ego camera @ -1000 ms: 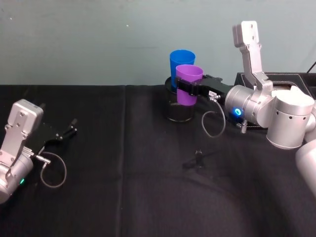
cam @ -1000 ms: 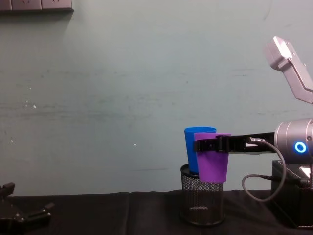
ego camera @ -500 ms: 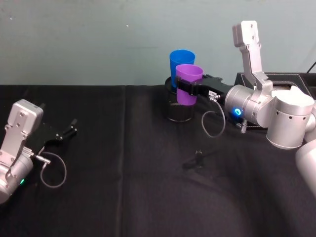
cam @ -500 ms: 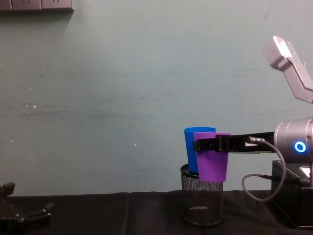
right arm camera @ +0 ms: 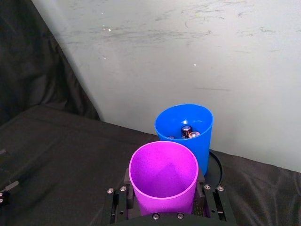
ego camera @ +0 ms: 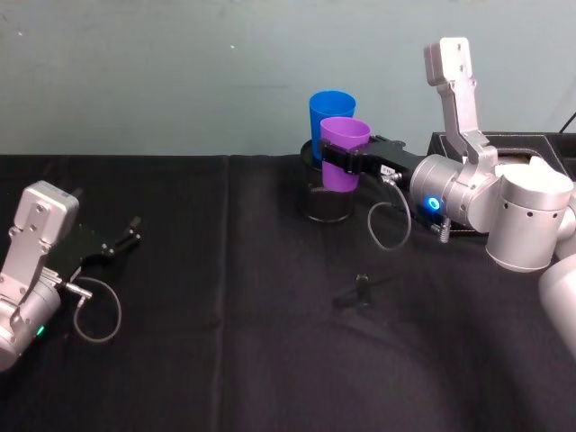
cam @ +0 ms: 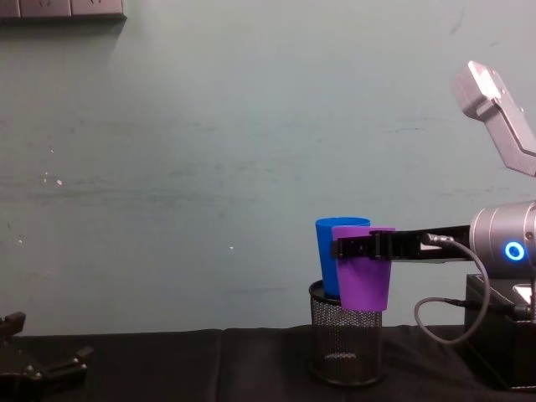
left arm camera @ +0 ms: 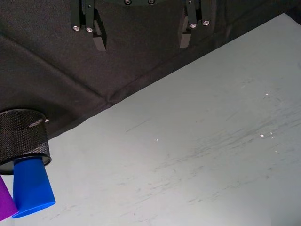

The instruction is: Pick up one cup with a gripper and tap it against the other cup.

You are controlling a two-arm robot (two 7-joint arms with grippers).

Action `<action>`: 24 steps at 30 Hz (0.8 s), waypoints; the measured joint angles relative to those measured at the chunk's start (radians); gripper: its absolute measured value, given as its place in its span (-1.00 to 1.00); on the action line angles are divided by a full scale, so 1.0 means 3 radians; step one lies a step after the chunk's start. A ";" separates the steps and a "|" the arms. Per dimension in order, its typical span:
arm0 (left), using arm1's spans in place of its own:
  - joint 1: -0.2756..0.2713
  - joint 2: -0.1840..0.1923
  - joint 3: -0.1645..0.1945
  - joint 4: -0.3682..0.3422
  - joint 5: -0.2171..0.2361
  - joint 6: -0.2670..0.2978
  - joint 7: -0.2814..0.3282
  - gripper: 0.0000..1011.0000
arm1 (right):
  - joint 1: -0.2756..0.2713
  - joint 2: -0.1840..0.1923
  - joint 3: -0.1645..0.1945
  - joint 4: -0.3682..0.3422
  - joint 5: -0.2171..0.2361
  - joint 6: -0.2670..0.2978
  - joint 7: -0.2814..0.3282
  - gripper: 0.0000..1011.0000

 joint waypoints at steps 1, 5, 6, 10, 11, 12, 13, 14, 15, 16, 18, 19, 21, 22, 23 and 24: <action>0.0000 0.0000 0.0000 0.0000 0.0000 0.0000 0.0000 0.98 | 0.0000 0.0000 0.0000 0.0000 0.0000 0.0000 0.0000 0.44; 0.0000 0.0000 0.0000 0.0000 0.0000 0.0000 0.0000 0.98 | 0.0000 0.0000 0.0000 0.0000 0.0000 0.0000 0.0001 0.44; 0.0000 0.0000 0.0000 0.0000 0.0000 0.0000 0.0000 0.98 | 0.0000 0.0000 0.0000 0.0000 0.0000 0.0000 0.0001 0.44; 0.0000 0.0000 0.0000 0.0000 0.0000 0.0000 0.0000 0.98 | 0.0000 0.0000 0.0000 0.0000 0.0000 0.0000 0.0001 0.44; 0.0000 0.0000 0.0000 0.0000 0.0000 0.0000 0.0000 0.98 | 0.0000 0.0000 0.0000 0.0000 0.0000 0.0000 0.0001 0.44; 0.0000 0.0000 0.0000 0.0000 0.0000 0.0000 0.0000 0.98 | 0.0000 0.0000 0.0000 0.0000 0.0000 0.0000 0.0001 0.44; 0.0000 0.0000 0.0000 0.0000 0.0000 0.0000 0.0000 0.98 | 0.0000 0.0000 0.0000 0.0000 0.0000 0.0000 0.0001 0.44; 0.0000 0.0000 0.0000 0.0000 0.0000 0.0000 0.0000 0.98 | 0.0000 0.0000 0.0000 0.0000 0.0000 0.0000 0.0000 0.44; 0.0000 0.0000 0.0000 0.0000 0.0000 0.0000 0.0000 0.98 | 0.0000 0.0000 0.0000 0.0000 0.0000 0.0000 0.0000 0.43; 0.0000 0.0000 0.0000 0.0000 0.0000 0.0000 0.0000 0.98 | 0.0000 0.0000 0.0000 0.0000 0.0000 0.0000 0.0000 0.44; 0.0000 0.0000 0.0000 0.0000 0.0000 0.0000 0.0000 0.98 | 0.0000 0.0000 0.0000 0.0000 0.0000 0.0000 0.0000 0.44; 0.0000 0.0000 0.0000 0.0000 0.0000 0.0000 0.0000 0.98 | 0.0000 0.0000 0.0000 0.0000 0.0000 0.0000 0.0000 0.44; 0.0000 0.0000 0.0000 0.0000 0.0000 0.0000 0.0000 0.98 | 0.0000 0.0000 0.0000 0.0000 0.0000 0.0000 0.0000 0.44; 0.0000 0.0000 0.0000 0.0000 0.0000 0.0000 0.0000 0.98 | 0.0000 0.0000 0.0000 0.0000 0.0000 0.0000 0.0000 0.44; 0.0000 0.0000 0.0000 0.0000 0.0000 0.0000 0.0000 0.98 | 0.0000 0.0000 0.0000 0.0001 0.0000 0.0000 0.0000 0.44; 0.0000 0.0000 0.0000 0.0000 0.0000 0.0000 0.0000 0.98 | 0.0000 0.0000 0.0000 0.0000 0.0000 0.0000 0.0000 0.44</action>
